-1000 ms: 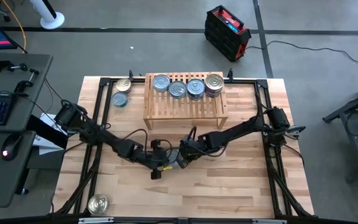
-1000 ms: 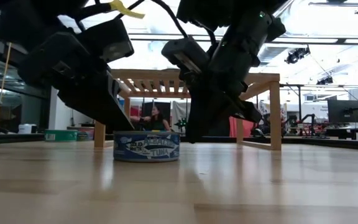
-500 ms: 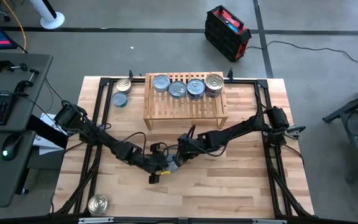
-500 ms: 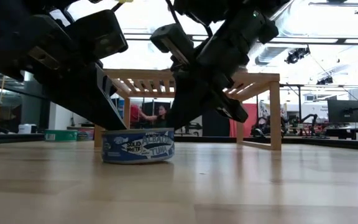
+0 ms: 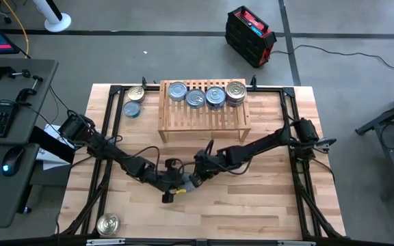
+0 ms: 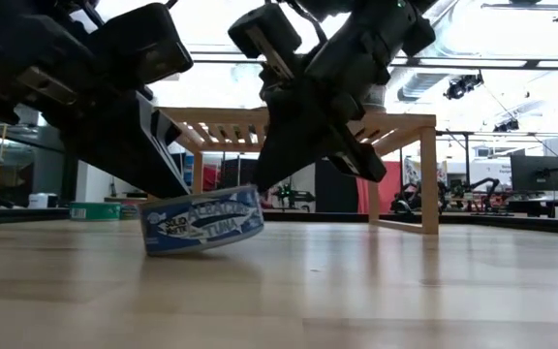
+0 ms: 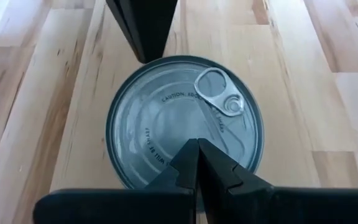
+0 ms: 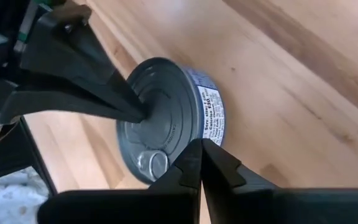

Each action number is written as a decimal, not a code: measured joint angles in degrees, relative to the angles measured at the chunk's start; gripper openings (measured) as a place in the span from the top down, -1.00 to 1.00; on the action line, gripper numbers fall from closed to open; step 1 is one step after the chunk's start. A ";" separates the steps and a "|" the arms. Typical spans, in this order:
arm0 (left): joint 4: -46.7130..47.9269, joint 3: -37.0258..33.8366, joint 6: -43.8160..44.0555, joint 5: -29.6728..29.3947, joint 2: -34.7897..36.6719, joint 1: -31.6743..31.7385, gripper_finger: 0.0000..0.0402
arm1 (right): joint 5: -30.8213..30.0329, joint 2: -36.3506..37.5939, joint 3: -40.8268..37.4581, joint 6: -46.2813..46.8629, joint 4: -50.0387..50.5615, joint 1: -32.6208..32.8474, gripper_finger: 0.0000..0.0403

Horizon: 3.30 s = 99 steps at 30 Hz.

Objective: Stack canned seafood by type on shelf
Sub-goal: Stack the blue tuna can on the stacked blue tuna cans on the shelf

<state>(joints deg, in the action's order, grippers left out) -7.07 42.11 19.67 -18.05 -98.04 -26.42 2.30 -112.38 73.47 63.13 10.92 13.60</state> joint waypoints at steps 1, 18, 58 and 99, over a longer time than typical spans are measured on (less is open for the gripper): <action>0.04 0.00 -0.32 -0.03 0.00 -0.12 1.00 | 0.22 0.00 0.24 0.00 0.02 0.21 1.00; 0.80 0.25 -1.29 -2.58 0.57 -1.20 1.00 | 1.34 0.68 2.92 -0.08 -8.62 0.77 1.00; 10.45 0.33 9.22 -3.18 4.33 -6.18 1.00 | -4.83 -4.83 2.54 -0.13 3.56 -0.54 1.00; 3.90 0.22 4.56 -5.27 4.17 -6.07 1.00 | -1.47 -6.88 13.24 -1.70 -7.37 -0.24 1.00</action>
<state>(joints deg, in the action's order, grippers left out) -3.17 42.33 24.23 -23.32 -93.86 -32.49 0.83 -119.26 86.71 61.43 3.55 13.36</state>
